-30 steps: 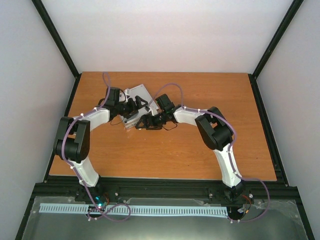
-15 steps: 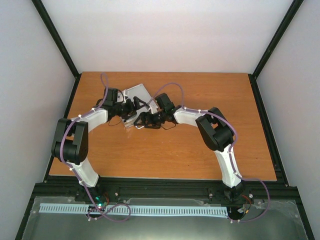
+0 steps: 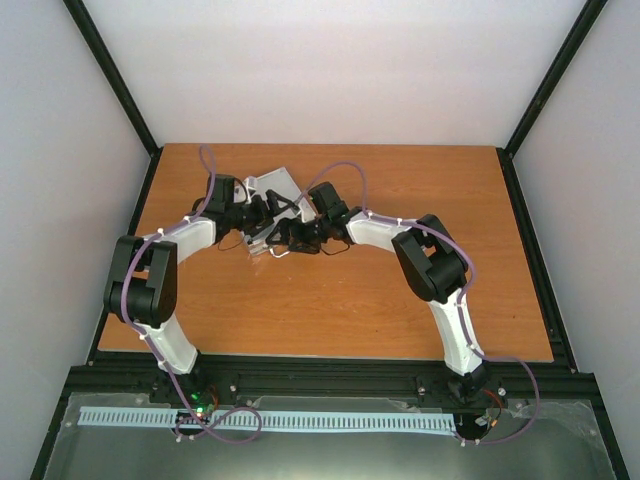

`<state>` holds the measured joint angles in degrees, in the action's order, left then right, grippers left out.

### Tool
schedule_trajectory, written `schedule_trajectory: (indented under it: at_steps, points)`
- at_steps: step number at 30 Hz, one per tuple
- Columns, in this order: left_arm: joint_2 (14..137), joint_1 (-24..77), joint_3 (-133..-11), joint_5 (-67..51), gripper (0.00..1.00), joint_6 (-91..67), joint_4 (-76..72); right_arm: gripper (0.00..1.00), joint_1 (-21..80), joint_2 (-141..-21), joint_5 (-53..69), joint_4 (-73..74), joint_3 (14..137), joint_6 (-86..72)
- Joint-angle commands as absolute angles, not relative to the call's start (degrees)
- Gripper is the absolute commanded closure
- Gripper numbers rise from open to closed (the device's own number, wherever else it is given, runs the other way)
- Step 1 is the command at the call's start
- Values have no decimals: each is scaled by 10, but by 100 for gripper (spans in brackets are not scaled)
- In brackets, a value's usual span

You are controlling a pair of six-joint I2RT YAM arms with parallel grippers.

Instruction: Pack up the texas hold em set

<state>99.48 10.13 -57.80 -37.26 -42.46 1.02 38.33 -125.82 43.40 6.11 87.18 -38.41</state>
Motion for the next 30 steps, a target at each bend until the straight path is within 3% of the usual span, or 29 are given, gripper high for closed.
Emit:
schedule_trajectory:
  at_steps: [1, 6, 11, 18, 30]
  points:
    - [1039, 103, -531, -344, 0, -403, 164, 0, 356, -1200, 437, -136, 947, -399]
    - [1043, 90, -532, -351, 1, -403, 159, 0, 357, -1165, 441, -115, 940, -405]
    - [1017, 59, -547, -361, 1, -397, 176, 0, 357, -1113, 407, -4, 907, -353]
    - [980, 14, -626, -370, 0, -381, 231, 0, 358, -1072, 376, 74, 801, -306]
    - [1032, 3, -638, -385, 2, -390, 208, 0, 369, -1083, 407, -125, 625, -410]
